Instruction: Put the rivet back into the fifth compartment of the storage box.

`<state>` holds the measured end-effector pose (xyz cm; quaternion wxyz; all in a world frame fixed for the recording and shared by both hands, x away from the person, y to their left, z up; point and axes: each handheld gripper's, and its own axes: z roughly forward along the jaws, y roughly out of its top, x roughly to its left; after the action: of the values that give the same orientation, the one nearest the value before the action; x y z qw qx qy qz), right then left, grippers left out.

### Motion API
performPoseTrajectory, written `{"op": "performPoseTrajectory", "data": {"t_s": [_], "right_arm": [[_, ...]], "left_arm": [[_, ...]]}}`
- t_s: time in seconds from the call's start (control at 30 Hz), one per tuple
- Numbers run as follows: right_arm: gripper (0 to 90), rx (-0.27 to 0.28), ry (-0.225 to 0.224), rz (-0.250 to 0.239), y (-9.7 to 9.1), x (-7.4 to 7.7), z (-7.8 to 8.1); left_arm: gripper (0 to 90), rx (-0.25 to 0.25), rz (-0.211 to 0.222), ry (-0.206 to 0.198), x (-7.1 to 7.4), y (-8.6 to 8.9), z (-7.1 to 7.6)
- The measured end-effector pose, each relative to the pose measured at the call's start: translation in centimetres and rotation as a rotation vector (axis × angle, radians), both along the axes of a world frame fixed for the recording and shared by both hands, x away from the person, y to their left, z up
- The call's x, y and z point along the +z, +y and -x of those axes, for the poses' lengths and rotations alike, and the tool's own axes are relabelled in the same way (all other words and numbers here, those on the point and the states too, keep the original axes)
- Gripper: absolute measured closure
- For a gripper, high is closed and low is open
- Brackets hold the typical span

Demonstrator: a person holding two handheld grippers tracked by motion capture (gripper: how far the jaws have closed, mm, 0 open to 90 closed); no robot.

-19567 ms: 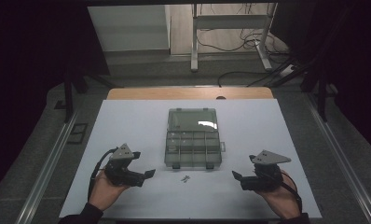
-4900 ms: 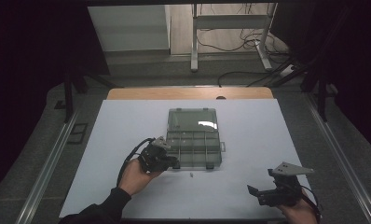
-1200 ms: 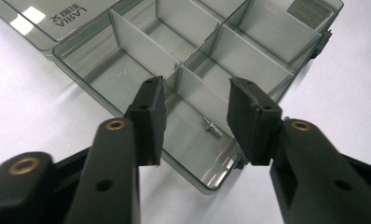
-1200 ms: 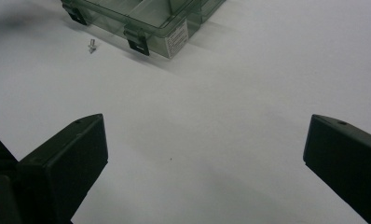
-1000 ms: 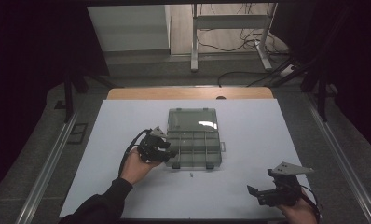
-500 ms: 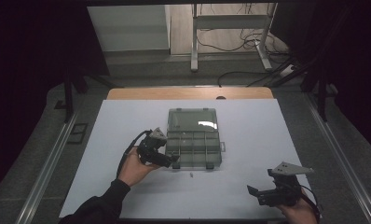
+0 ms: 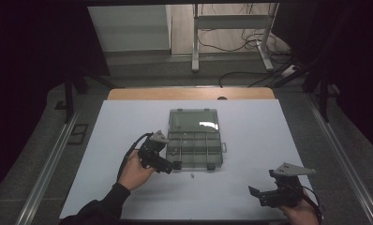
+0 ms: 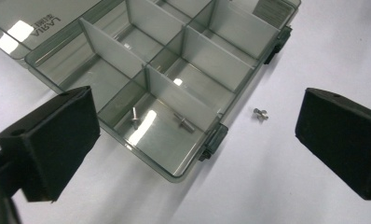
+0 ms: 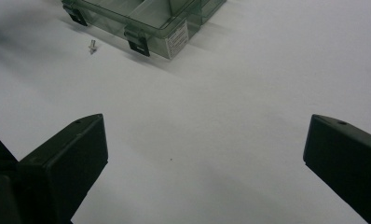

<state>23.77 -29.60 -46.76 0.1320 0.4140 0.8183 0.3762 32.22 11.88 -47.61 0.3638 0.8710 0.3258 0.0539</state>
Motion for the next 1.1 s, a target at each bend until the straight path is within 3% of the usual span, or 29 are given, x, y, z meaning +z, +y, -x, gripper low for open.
{"op": "performPoseTrajectory", "data": {"t_s": [0.2,0.43,0.63,0.67,0.9,1.1], "right_arm": [[0.0,0.002,0.002,0.000,0.0,0.0,0.0],[0.0,0.000,0.000,-0.001,0.0,0.0,0.0],[0.0,0.002,0.002,0.000,0.0,0.0,0.0],[0.0,0.001,0.002,-0.001,0.0,0.0,0.0],[0.0,0.001,0.003,-0.001,0.0,0.0,0.0],[0.0,0.003,0.006,0.001,0.0,0.0,0.0]], "left_arm": [[0.0,-0.055,-0.009,-0.028,0.0,-0.5,0.9],[0.1,-0.078,-0.030,-0.049,0.0,-1.2,2.2],[1.6,-0.073,-0.041,0.006,0.0,-2.0,3.0],[1.5,-0.095,-0.026,0.020,-0.1,-2.4,3.3],[5.9,-0.144,-0.053,0.033,-0.7,-3.6,3.8],[20.5,-0.170,-0.059,0.051,-1.5,-4.5,3.9]]}}
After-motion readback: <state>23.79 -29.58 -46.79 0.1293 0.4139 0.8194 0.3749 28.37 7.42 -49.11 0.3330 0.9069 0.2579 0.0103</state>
